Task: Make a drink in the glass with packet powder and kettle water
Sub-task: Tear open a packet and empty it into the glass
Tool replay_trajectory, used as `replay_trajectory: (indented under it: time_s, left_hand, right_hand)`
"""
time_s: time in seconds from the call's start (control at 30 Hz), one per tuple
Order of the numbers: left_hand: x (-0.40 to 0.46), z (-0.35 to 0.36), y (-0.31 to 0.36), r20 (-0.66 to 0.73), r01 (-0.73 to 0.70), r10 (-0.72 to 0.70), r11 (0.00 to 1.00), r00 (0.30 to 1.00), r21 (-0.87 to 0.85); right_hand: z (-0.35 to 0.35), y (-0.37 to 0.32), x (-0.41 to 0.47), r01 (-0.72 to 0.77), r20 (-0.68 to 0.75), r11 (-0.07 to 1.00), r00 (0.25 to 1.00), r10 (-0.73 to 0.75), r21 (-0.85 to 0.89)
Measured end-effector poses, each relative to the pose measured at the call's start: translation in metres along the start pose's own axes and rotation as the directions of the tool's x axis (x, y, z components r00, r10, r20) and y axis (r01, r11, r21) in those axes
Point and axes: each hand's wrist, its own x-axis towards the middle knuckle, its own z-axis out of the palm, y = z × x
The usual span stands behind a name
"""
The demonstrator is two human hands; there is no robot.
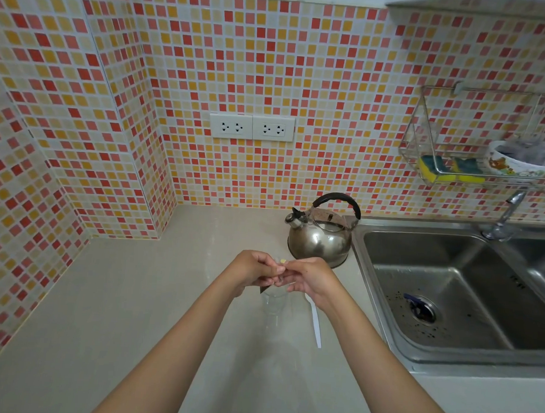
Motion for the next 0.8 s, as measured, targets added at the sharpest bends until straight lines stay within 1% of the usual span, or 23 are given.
replay_trajectory:
  time_s: [0.17, 0.27, 0.37, 0.43, 0.53, 0.63, 0.73, 0.8]
  left_hand:
    - [0.001, -0.002, 0.0, 0.0, 0.01, -0.01, 1.0, 1.0, 0.01]
    - [0.002, -0.002, -0.001, 0.005, 0.001, -0.001, 1.0, 1.0, 0.026]
    - [0.003, 0.0, -0.001, 0.009, -0.015, 0.014, 0.997, 1.0, 0.078]
    - [0.003, 0.002, 0.0, 0.015, -0.022, 0.02, 0.994, 1.0, 0.11]
    - [0.003, 0.006, -0.002, 0.007, -0.051, 0.051, 0.994, 0.999, 0.097]
    - [0.003, 0.011, -0.006, -0.034, -0.091, 0.095, 0.991, 0.995, 0.096]
    - [0.004, 0.018, -0.011, -0.096, -0.154, 0.177, 0.966, 0.979, 0.208]
    - [0.004, 0.019, -0.012, -0.112, -0.166, 0.202, 0.949, 0.973, 0.268]
  right_hand:
    - [0.002, 0.002, -0.001, 0.003, -0.006, 1.0, 1.0, -0.003, 0.001]
    - [0.002, 0.002, -0.001, 0.006, -0.032, 0.999, 0.999, -0.008, -0.039]
    - [0.001, 0.001, -0.001, -0.008, -0.057, 0.996, 0.998, 0.004, -0.084]
    - [0.0, 0.0, -0.001, -0.037, -0.085, 0.995, 0.996, 0.03, -0.093]
    - [0.0, -0.001, 0.001, -0.069, -0.137, 0.993, 0.989, 0.055, -0.098]
    - [0.001, -0.002, 0.002, -0.081, -0.18, 0.993, 0.982, 0.065, -0.081]
    - [0.004, -0.003, 0.001, -0.09, -0.192, 0.991, 0.979, 0.07, -0.1]
    - [0.006, -0.005, 0.0, -0.089, -0.189, 0.989, 0.98, 0.066, -0.118]
